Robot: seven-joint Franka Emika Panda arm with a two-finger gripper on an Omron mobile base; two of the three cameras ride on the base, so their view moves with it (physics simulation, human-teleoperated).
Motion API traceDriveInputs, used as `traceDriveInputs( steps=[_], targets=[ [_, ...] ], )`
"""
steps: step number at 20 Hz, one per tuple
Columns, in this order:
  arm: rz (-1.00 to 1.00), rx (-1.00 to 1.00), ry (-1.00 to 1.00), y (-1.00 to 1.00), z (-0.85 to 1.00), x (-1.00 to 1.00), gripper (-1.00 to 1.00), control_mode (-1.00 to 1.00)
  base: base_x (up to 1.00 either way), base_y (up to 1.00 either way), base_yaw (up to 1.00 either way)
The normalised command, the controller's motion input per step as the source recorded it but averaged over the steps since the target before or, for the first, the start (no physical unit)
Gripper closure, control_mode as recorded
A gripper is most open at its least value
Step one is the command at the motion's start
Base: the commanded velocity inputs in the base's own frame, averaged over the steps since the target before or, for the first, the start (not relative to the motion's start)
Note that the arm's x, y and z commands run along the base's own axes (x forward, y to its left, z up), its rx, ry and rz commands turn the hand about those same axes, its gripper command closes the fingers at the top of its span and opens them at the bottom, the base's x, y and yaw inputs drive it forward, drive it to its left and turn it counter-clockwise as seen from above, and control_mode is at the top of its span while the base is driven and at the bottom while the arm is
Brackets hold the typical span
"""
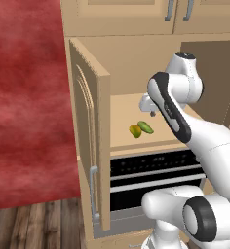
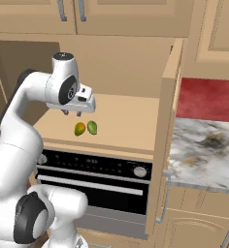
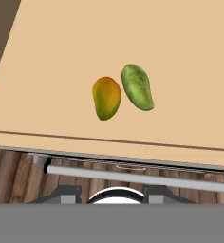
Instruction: Pick the mangos from the cabinet and place them in one bowl. Pick the kiwi from the sink and place it in the other bowl.
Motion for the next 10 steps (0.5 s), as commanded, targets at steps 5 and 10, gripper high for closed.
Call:
traceDriveInputs(
  steps=[5,10],
  targets=[
    [0.00,0.00,0.00,0.00,-0.12,0.00,-1.00,-1.00,0.00,0.00,0.00],
    [0.00,0.00,0.00,-0.01,-0.23,0.06,-1.00,-1.00,0.00,0.00,0.00]
  ],
)
